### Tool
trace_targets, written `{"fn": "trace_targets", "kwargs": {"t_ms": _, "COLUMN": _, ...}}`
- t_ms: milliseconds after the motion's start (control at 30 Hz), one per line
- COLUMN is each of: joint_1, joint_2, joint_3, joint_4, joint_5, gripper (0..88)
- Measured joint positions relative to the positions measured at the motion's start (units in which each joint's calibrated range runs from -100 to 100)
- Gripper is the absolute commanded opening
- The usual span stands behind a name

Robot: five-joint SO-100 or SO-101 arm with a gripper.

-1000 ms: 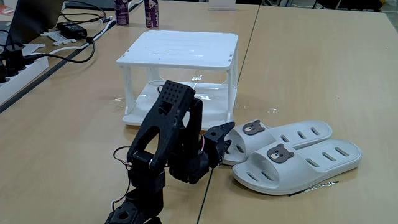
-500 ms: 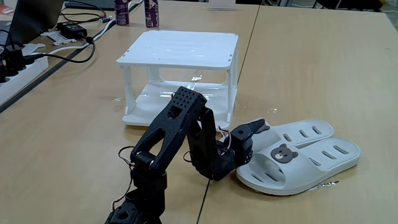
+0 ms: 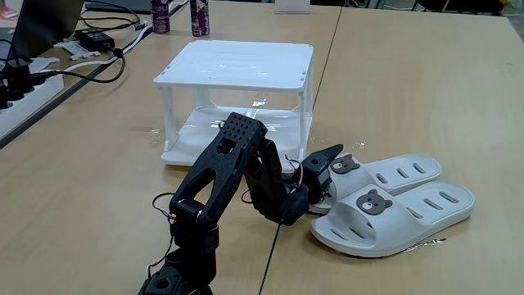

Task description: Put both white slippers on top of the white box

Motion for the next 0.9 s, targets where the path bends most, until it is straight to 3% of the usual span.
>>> {"fn": "trace_targets", "kwargs": {"t_ms": 167, "joint_1": 0.00, "joint_2": 0.00, "joint_3": -2.34, "joint_4": 1.63, "joint_5": 0.00, "gripper": 21.0}}
{"fn": "trace_targets", "kwargs": {"t_ms": 300, "joint_1": 0.15, "joint_2": 0.08, "joint_3": -2.34, "joint_4": 1.63, "joint_5": 0.00, "gripper": 0.1}}
{"fn": "trace_targets", "kwargs": {"t_ms": 667, "joint_1": 1.80, "joint_2": 0.33, "joint_3": -2.34, "joint_4": 3.00, "joint_5": 0.00, "gripper": 0.9}}
{"fn": "trace_targets", "kwargs": {"t_ms": 900, "joint_1": 3.22, "joint_2": -15.59, "joint_3": -7.01, "joint_4": 29.27, "joint_5": 0.00, "gripper": 0.9}}
